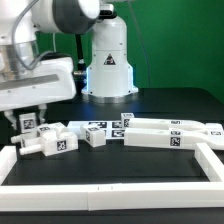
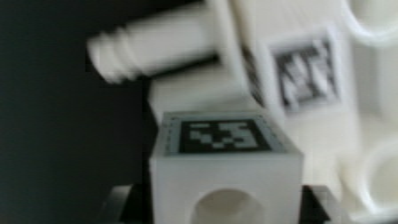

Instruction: Assemble chair

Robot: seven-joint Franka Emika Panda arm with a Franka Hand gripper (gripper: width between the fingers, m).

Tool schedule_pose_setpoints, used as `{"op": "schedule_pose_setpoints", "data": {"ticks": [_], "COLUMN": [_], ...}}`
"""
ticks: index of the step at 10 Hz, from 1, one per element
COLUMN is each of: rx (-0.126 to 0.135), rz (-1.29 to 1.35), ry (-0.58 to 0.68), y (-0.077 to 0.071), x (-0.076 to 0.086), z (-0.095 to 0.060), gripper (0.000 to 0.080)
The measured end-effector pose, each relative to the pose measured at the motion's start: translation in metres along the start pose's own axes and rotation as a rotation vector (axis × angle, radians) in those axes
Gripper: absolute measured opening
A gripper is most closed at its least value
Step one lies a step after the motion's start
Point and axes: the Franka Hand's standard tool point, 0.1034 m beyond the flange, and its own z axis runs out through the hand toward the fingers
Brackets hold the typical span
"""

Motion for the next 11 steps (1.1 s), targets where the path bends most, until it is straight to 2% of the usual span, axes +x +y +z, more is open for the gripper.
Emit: {"op": "schedule_pose_setpoints", "data": {"ticks": [1,2,4,6,7,9,11], "rx": [0.004,0.009,0.014,0.023,0.005,0.013,0.015], "rz": [-0.011,0.010,0.011,0.006,0.004,0.000,-0.003], "ry": [-0.012,-0.014,-0.013,-0.025,-0.016,-0.027,-0.028], "y": [0.008,0.013,0.010,0.012,0.017,0.015,0.015], "x": [-0.021,-0.032,-0.026,-0.035,-0.036,-0.040,-0.040], "z": [0.005,0.010,0.010,0.020,0.020,0.027,0.028], "gripper": [0.0282,0.0282,0.0282,0.0284,0.0284,0.0284,0.0284]}}
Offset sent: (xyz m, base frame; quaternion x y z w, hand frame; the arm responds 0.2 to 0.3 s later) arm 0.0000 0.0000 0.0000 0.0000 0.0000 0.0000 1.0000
